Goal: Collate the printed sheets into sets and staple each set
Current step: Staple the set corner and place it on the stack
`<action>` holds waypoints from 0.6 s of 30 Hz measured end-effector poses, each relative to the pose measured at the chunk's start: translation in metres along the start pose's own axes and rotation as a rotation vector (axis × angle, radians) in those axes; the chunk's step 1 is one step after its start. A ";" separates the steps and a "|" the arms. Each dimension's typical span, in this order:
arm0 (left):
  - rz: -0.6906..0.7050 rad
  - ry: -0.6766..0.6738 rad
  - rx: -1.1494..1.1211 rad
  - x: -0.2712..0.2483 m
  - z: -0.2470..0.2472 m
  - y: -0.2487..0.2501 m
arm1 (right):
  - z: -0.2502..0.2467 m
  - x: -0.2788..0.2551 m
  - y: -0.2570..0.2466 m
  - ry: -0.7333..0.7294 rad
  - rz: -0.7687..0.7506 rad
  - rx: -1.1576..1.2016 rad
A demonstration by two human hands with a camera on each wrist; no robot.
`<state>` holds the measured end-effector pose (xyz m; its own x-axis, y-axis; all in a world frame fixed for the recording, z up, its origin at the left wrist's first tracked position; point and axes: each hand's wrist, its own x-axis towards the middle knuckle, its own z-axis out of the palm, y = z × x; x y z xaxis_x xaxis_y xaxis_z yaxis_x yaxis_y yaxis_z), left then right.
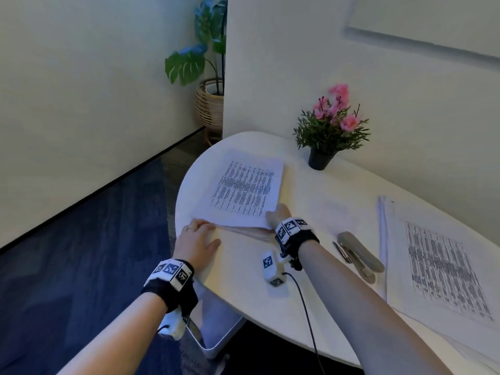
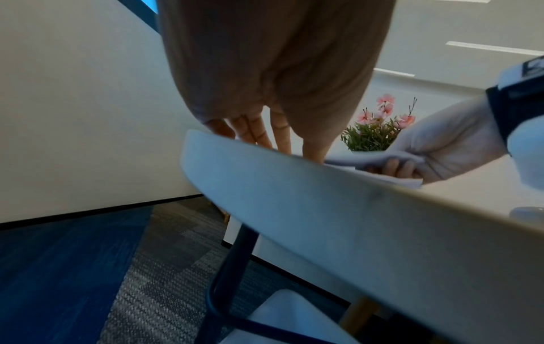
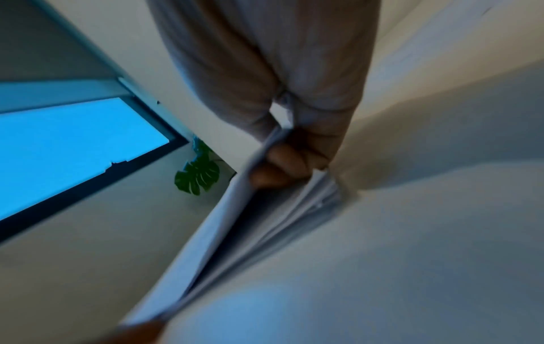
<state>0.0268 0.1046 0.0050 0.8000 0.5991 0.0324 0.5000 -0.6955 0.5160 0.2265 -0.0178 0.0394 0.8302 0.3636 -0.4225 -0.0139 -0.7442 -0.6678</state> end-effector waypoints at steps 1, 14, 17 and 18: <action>-0.007 -0.002 -0.008 0.001 0.000 0.000 | 0.003 -0.001 0.002 0.008 0.008 -0.066; -0.043 -0.018 0.007 -0.005 0.004 0.003 | -0.059 -0.051 0.012 0.195 -0.198 -0.109; -0.035 0.028 0.024 -0.011 0.010 0.005 | -0.111 -0.074 0.042 0.333 -0.219 0.075; -0.035 0.038 0.041 -0.013 0.011 0.007 | -0.130 -0.080 0.057 0.400 -0.201 0.115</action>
<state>0.0235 0.0878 -0.0014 0.7692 0.6372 0.0481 0.5410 -0.6894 0.4818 0.2315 -0.1622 0.1154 0.9722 0.2329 -0.0226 0.1269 -0.6057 -0.7855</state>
